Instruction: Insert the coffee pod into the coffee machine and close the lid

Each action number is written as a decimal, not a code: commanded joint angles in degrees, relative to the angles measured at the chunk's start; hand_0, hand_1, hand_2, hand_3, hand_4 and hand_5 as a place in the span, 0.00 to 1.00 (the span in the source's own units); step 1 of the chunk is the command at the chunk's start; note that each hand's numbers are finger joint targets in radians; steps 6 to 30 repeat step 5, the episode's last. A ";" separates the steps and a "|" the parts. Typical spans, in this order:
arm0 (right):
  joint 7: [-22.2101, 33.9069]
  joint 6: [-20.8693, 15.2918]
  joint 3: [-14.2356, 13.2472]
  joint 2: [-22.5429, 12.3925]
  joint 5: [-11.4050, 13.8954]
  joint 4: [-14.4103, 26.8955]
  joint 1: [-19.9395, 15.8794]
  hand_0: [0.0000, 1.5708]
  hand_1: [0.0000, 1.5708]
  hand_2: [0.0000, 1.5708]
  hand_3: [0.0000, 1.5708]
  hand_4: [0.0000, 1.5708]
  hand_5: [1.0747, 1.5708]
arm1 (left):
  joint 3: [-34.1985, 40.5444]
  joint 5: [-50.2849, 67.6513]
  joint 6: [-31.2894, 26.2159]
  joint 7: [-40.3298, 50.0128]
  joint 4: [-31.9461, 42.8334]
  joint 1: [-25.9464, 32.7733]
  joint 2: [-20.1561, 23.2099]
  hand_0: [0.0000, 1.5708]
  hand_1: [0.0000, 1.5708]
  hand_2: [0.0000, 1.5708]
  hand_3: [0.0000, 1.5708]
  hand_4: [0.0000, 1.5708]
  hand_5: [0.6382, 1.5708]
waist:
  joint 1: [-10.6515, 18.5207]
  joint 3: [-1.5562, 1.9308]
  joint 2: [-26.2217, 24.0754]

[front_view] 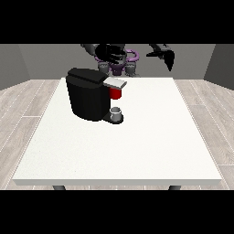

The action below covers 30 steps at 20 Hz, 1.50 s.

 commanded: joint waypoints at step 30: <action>-4.91 -2.88 7.80 1.31 -9.42 -6.70 18.30 0.00 0.00 0.00 0.00 0.10 1.00 | -0.60 -1.29 2.42 -2.82 1.96 3.67 -2.25 0.00 0.00 0.00 0.00 0.12 1.00 | -5.41 0.02 -6.17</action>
